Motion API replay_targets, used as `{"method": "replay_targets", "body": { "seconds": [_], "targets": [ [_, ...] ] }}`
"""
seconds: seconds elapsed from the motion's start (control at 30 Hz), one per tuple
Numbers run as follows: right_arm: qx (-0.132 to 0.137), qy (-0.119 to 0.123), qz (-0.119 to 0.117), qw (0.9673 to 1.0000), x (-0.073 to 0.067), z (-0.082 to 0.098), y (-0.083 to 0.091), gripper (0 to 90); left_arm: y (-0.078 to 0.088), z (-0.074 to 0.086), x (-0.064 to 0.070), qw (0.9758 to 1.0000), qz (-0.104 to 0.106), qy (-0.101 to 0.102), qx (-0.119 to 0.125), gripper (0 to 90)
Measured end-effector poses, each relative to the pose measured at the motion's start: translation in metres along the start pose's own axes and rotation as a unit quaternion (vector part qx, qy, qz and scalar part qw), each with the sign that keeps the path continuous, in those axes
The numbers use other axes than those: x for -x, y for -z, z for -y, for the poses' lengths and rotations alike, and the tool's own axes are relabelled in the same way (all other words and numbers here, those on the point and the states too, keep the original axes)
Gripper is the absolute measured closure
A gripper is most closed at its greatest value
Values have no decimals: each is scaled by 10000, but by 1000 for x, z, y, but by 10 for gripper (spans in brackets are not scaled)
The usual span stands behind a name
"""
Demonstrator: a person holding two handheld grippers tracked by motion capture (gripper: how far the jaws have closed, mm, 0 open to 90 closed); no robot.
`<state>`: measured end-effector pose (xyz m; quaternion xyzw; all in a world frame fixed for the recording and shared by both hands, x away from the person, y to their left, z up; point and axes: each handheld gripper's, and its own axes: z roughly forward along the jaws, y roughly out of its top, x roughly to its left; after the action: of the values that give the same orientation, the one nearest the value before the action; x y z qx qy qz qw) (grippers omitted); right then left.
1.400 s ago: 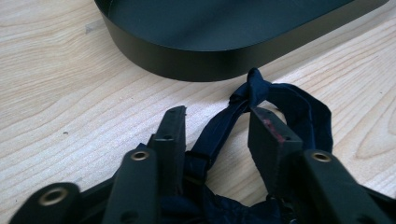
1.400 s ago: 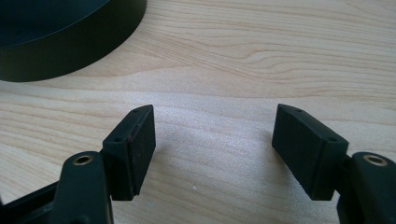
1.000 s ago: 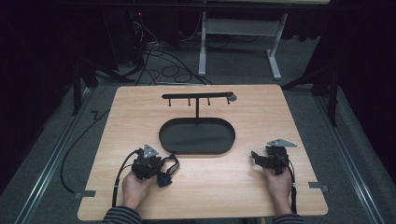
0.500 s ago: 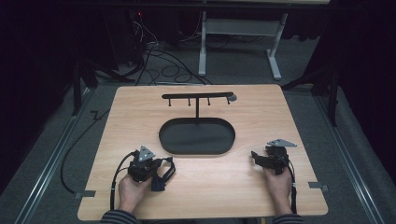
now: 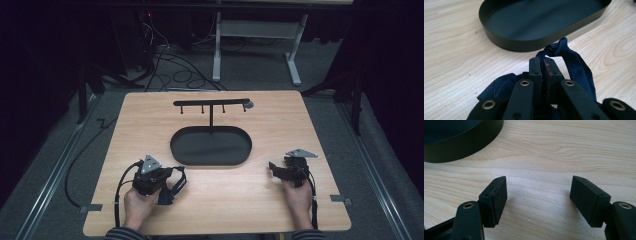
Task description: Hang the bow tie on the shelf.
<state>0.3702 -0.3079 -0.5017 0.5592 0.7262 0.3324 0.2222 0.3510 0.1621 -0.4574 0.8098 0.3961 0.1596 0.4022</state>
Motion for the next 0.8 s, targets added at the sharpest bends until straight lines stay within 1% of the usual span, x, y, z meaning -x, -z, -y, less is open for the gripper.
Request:
{"method": "replay_targets", "body": {
  "seconds": [0.1,0.3,0.47,0.5,0.63,0.7,0.8],
  "targets": [
    [0,15,-7,10000,0,0,0,313,3,-2,1,9999,71,58,86,857],
    [0,14,-2,10000,0,0,0,313,9,-9,1,9998,136,24,149,857],
    [-1,6,-15,10000,0,0,0,313,12,-13,-1,9994,224,114,221,857],
    [4,9,-18,10000,0,0,0,313,12,-13,0,9994,224,105,227,857],
    [6,4,-25,10000,0,0,0,313,14,-18,2,9996,224,-63,160,857],
    [6,6,-17,10000,0,0,0,313,16,-20,3,9996,220,-114,154,857],
    [2,-1,-18,10000,0,0,0,313,19,-24,3,9995,228,-141,194,856]
  ]
}}
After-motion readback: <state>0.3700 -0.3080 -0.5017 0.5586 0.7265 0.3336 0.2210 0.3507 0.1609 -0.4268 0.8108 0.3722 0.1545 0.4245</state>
